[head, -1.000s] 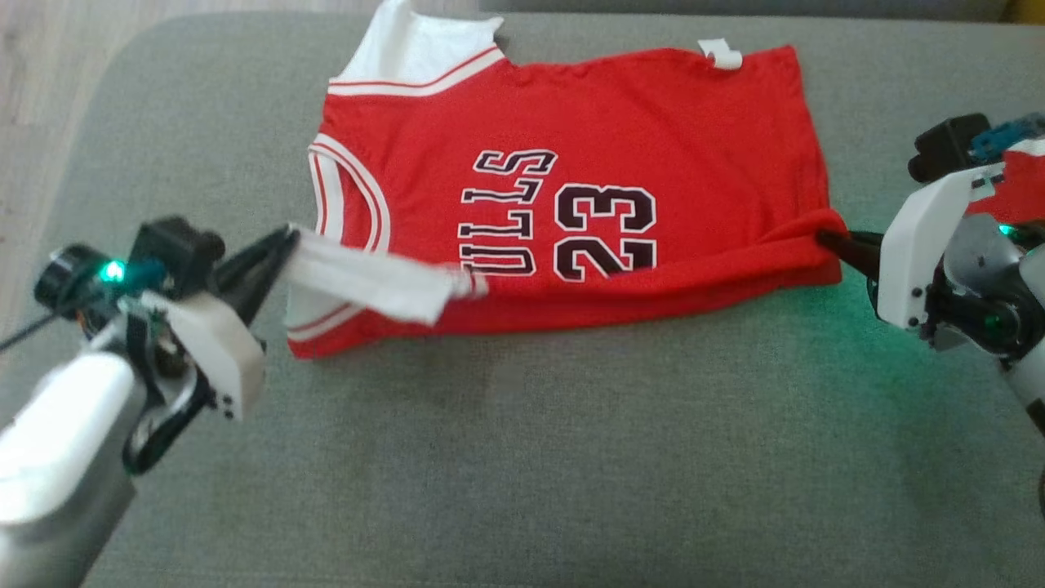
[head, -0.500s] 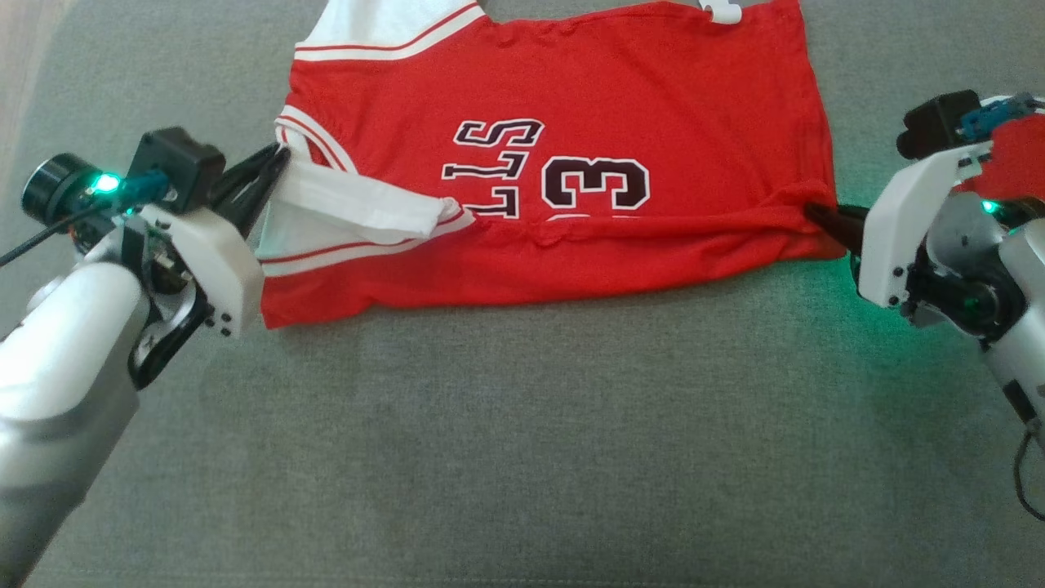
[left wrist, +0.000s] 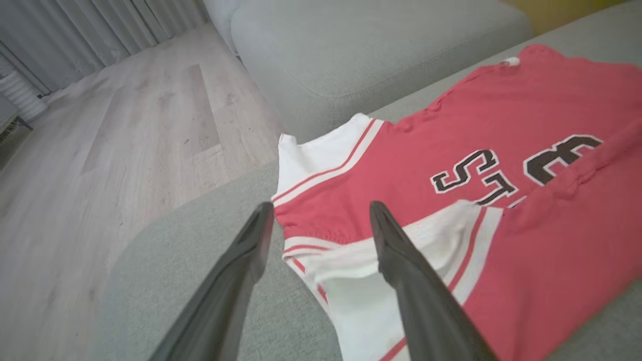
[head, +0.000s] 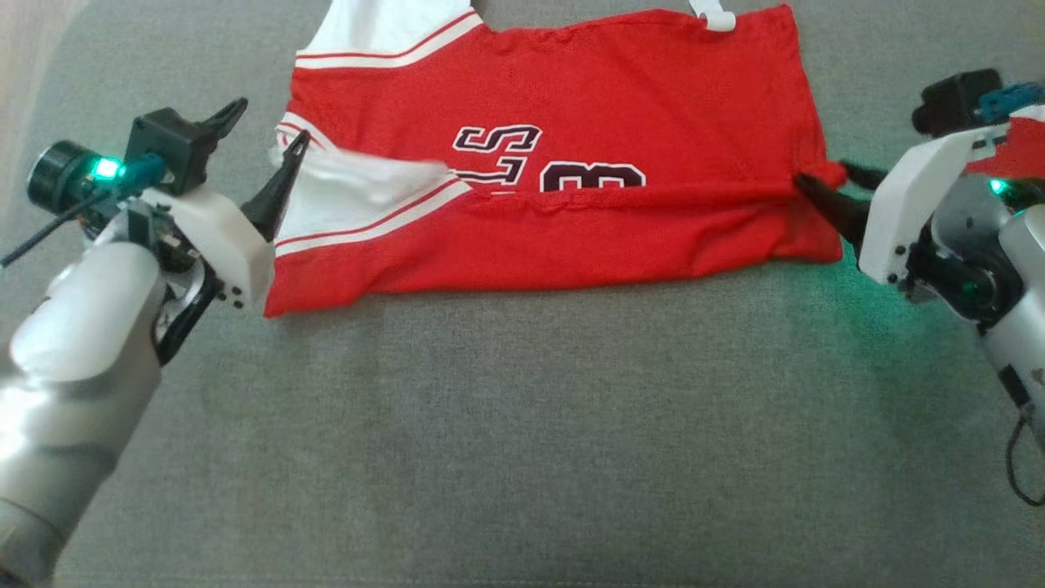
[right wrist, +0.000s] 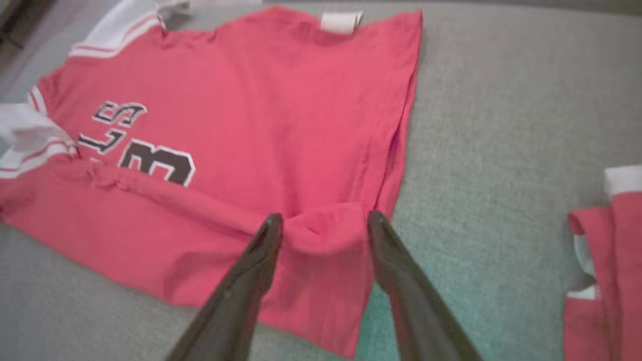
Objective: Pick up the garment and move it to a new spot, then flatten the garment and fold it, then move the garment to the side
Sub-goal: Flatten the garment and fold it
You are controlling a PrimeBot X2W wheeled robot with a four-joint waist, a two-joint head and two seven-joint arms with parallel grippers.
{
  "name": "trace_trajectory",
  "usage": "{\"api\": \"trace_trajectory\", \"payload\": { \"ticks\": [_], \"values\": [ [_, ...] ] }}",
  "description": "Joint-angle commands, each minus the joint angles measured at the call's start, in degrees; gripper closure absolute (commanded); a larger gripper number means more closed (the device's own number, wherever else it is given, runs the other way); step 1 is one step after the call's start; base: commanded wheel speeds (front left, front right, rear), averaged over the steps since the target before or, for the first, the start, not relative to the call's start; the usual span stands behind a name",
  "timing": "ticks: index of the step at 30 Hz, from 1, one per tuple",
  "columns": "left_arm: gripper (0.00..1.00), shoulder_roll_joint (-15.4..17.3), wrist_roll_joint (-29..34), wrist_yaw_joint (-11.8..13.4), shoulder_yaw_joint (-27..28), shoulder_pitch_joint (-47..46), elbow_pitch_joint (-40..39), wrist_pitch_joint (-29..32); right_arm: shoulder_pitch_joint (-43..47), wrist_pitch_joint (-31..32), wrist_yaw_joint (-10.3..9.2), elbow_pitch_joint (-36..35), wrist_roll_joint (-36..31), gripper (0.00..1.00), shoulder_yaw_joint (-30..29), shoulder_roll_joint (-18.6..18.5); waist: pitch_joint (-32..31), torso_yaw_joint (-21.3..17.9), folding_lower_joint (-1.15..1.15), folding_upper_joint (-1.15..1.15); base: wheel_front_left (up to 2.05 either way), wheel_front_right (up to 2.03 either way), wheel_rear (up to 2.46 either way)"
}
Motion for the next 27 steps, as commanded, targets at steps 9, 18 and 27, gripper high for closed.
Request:
{"api": "trace_trajectory", "payload": {
  "ticks": [9, 18, 27],
  "values": [
    [0.0, -3.3, -4.0, 7.8, 9.5, -0.2, 1.0, -14.2, 0.6, -21.5, 0.37, -1.9, -2.2, 0.0, -6.2, 3.7, -4.6, 1.2, 0.0, 0.0, 0.0, 0.0, 0.0],
    [0.0, -7.8, 0.1, 17.4, 28.1, 17.9, -21.7, -15.5, 9.2, -42.2, 0.37, -0.8, -10.3, 0.0, -16.3, 12.6, -9.5, 1.8, 0.0, 0.0, 0.0, 0.0, 0.0],
    [0.0, -14.7, 6.2, 16.6, 35.0, 36.5, -29.5, -15.5, 24.8, -44.0, 0.37, -11.2, -27.8, 0.0, -33.1, 23.0, -10.3, 1.8, 0.0, 0.0, 0.0, 0.0, 0.0]
  ]
}}
